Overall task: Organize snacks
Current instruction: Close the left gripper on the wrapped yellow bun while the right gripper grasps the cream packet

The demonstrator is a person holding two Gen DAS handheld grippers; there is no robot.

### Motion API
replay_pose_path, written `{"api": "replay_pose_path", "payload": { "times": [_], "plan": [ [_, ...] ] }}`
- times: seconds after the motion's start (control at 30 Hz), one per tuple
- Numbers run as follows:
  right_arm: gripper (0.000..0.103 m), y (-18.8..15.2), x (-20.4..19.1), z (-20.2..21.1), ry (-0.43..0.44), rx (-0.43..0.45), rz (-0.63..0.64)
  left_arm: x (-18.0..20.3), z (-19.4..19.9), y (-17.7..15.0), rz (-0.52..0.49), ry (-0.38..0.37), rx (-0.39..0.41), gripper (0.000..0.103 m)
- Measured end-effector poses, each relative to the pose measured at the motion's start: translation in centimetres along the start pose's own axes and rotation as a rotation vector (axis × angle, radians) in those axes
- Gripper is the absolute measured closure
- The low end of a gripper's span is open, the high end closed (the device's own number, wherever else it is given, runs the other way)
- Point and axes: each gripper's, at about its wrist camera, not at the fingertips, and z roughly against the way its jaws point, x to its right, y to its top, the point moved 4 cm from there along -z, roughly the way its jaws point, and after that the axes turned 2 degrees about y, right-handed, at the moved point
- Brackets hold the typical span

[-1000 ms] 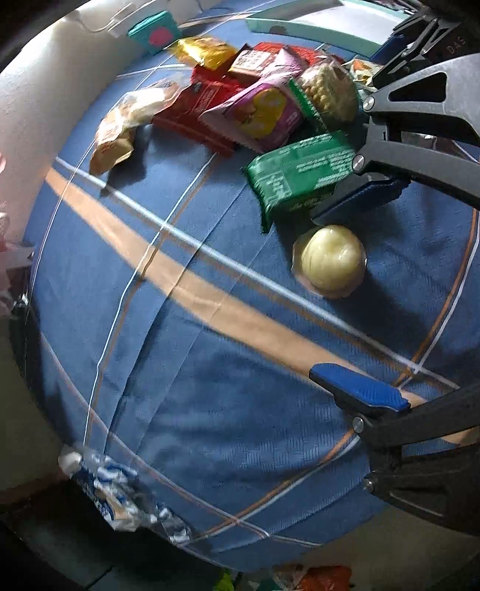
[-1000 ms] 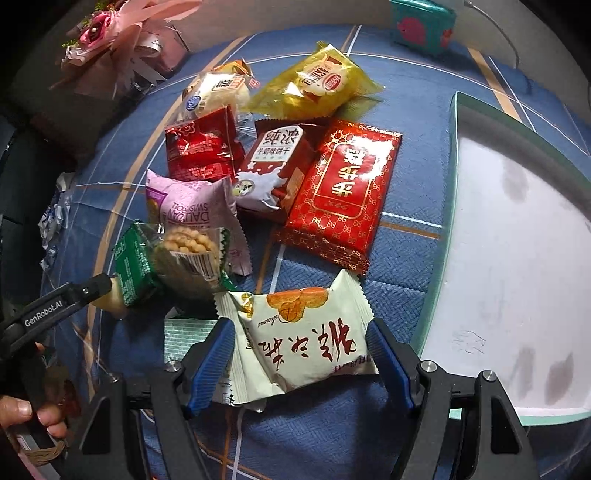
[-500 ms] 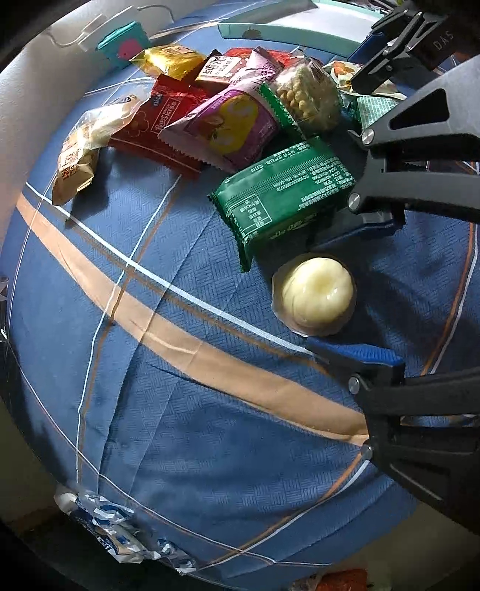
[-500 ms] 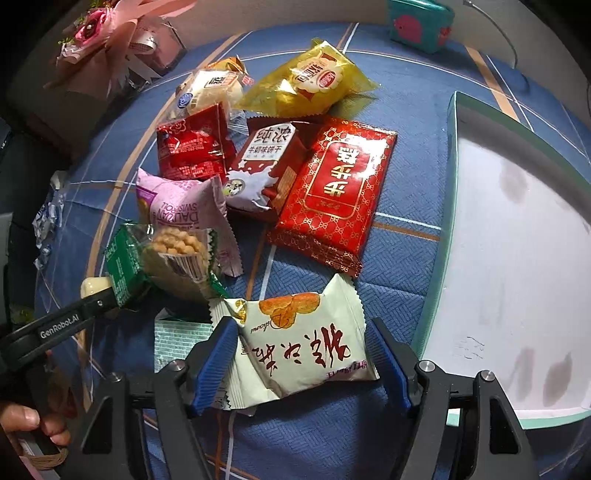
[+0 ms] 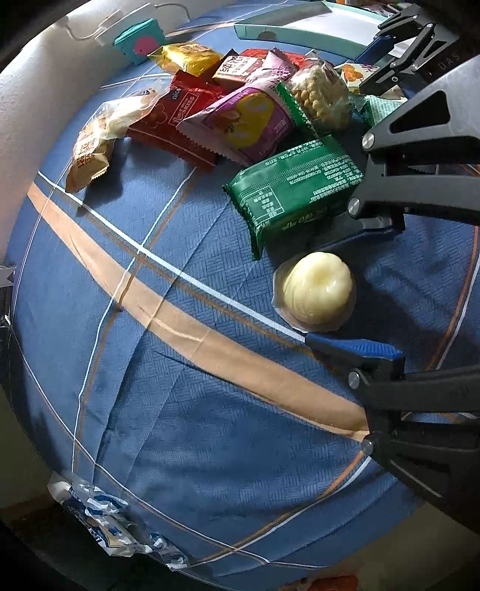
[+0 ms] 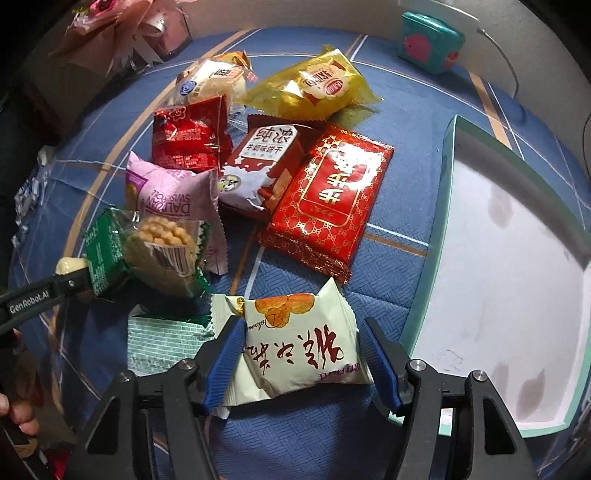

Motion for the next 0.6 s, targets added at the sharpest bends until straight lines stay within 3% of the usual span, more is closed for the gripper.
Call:
{"api": "replay_pose_path", "payload": {
  "times": [0.3,0.6],
  "plan": [
    [0.038,-0.2,-1.6,-0.3,-0.03,0.007,0.048,1.0,0.6,0.1,-0.034,0.029,0.023,0.059],
    [0.044,-0.2,-1.4,0.6,0.019,0.007,0.011,0.3,2.5,0.7,-0.001,-0.008,0.065,0.06]
  ]
}}
